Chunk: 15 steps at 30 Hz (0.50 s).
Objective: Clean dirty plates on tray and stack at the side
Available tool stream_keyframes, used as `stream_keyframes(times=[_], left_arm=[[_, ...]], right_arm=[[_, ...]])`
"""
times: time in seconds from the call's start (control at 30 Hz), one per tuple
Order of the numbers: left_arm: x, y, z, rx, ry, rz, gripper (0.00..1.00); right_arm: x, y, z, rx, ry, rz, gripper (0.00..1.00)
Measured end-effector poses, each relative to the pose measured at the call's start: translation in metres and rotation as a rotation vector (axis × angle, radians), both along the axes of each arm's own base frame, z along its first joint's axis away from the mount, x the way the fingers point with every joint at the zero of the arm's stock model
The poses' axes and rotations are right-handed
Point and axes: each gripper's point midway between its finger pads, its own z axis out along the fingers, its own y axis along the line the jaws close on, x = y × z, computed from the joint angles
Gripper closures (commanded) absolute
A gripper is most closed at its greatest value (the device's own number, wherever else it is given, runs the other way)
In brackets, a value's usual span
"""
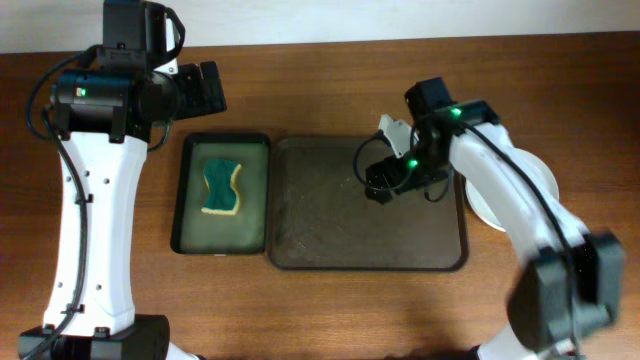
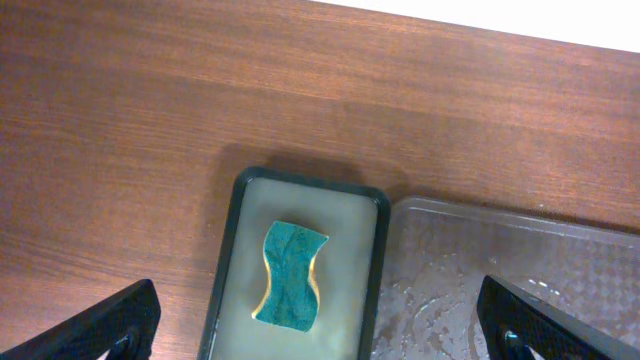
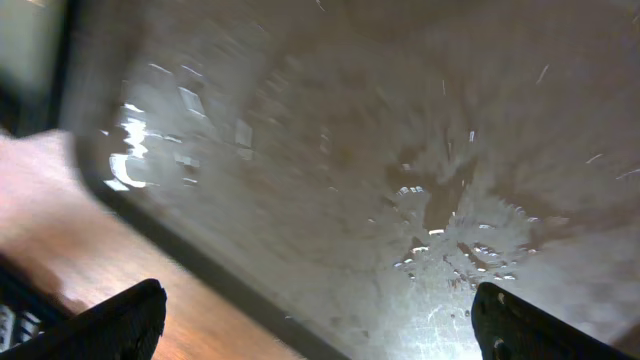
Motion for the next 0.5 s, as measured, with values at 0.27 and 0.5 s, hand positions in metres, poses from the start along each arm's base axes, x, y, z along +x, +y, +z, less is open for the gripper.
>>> stream_keyframes(times=[0.27,0.5], left_arm=[[0.0,0.0,0.0,0.0,0.0,0.0,0.01],[0.0,0.0,0.0,-0.001,0.001,0.0,0.01]], right_arm=[[-0.058,-0.039,0.22,0.057,-0.774,-0.071,0.02],[-0.146,-0.097,0.312,0.069,-1.292,-0.231,0.02]])
